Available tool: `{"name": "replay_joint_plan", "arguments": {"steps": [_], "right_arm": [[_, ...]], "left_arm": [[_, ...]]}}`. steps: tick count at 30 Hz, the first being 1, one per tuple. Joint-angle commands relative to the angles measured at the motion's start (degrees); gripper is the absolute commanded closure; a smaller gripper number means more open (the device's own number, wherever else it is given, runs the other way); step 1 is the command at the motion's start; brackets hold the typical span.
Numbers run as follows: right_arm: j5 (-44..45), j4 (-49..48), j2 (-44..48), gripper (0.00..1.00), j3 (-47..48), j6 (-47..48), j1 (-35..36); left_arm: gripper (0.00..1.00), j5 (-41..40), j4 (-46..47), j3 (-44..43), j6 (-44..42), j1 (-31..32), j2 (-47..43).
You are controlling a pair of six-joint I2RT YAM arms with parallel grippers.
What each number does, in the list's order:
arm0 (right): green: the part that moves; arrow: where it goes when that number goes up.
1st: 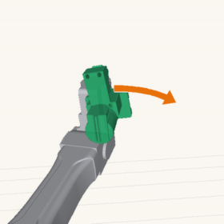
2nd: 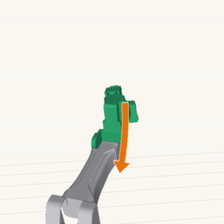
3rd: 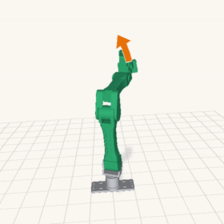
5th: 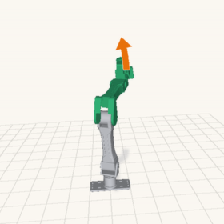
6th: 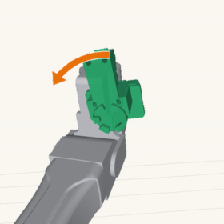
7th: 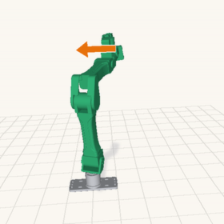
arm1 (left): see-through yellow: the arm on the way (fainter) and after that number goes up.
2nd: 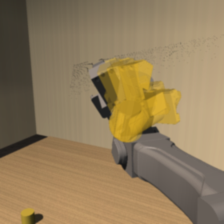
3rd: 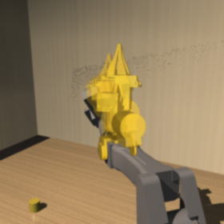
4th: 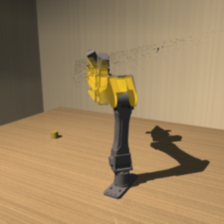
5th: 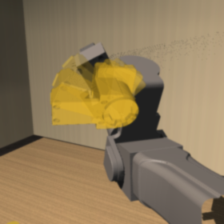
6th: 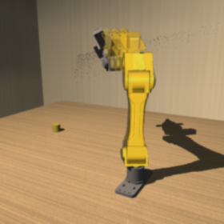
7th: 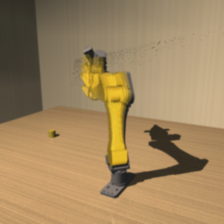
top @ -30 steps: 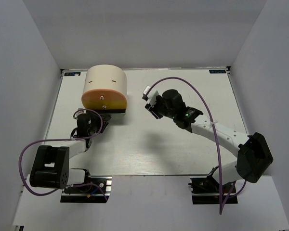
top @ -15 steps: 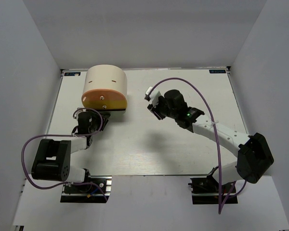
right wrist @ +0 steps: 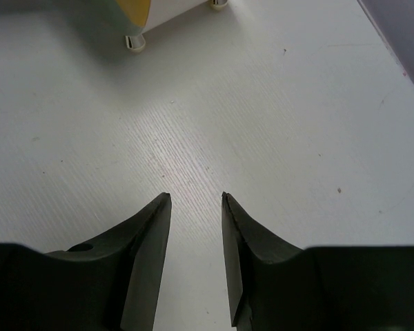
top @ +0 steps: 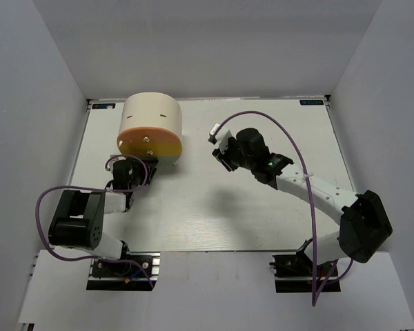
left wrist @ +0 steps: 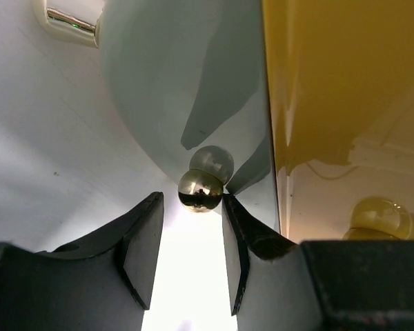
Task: Sort the stationery into containers
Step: Close the drawer in the storage box, then reset both arms
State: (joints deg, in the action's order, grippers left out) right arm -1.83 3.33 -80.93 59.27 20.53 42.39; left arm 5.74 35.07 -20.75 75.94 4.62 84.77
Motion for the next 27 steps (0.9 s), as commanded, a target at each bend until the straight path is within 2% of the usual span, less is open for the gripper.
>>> {"name": "replay_joint_plan", "arguments": {"steps": [1,6,10,12,15,16,18,20,22,23,27], "right_arm": [[-0.55,-0.61,2.09,0.58,-0.46,-0.32,-0.29],[-0.9,-0.26,2.18,0.57,-0.64,-0.06,-0.38],[-1.42,0.44,2.26,0.53,-0.9,0.12,-0.64],[-1.78,0.45,2.35,0.5,-1.52,-0.4,-0.82],[-2.3,0.8,2.18,0.41,-2.13,-2.42,-1.26],[-2.22,1.06,2.26,0.37,-2.05,-2.69,-1.78],[-2.57,1.5,1.91,0.33,-2.05,-4.18,-2.57],[-2.66,1.85,2.17,0.29,-1.96,-4.8,-3.1],[-2.48,2.03,2.17,0.21,-1.7,-5.77,-4.24],[-2.39,2.03,2.18,0.1,-1.61,-6.03,-4.68],[-4.23,3.95,1.92,0.1,-1.34,-4.73,-6.79]], "left_arm": [[0.51,-1.26,4.04,-1.13,0.96,-0.32,-0.05],[0.51,0.06,3.52,-0.44,1.49,-0.32,-0.74],[0.37,2.25,-1.92,2.46,-0.78,0.21,-6.44],[0.3,2.26,-7.8,5.1,-1.84,0.21,-13.12],[0.21,3.32,-17.37,8.88,-3.86,0.21,-24.19],[0.19,3.92,-20.71,8.89,-4.83,0.21,-27.17],[0.14,4.8,-30.0,8.89,-8.17,0.21,-32.71],[0.09,5.34,-34.96,7.93,-10.71,-0.4,-40.08],[0.03,6.47,-41.1,6.35,-14.41,-0.4,-43.54],[0.02,7.0,-42.35,4.77,-15.81,-0.4,-44.86],[0.0,8.93,-46.58,0.81,-22.4,0.12,-48.29]]}}
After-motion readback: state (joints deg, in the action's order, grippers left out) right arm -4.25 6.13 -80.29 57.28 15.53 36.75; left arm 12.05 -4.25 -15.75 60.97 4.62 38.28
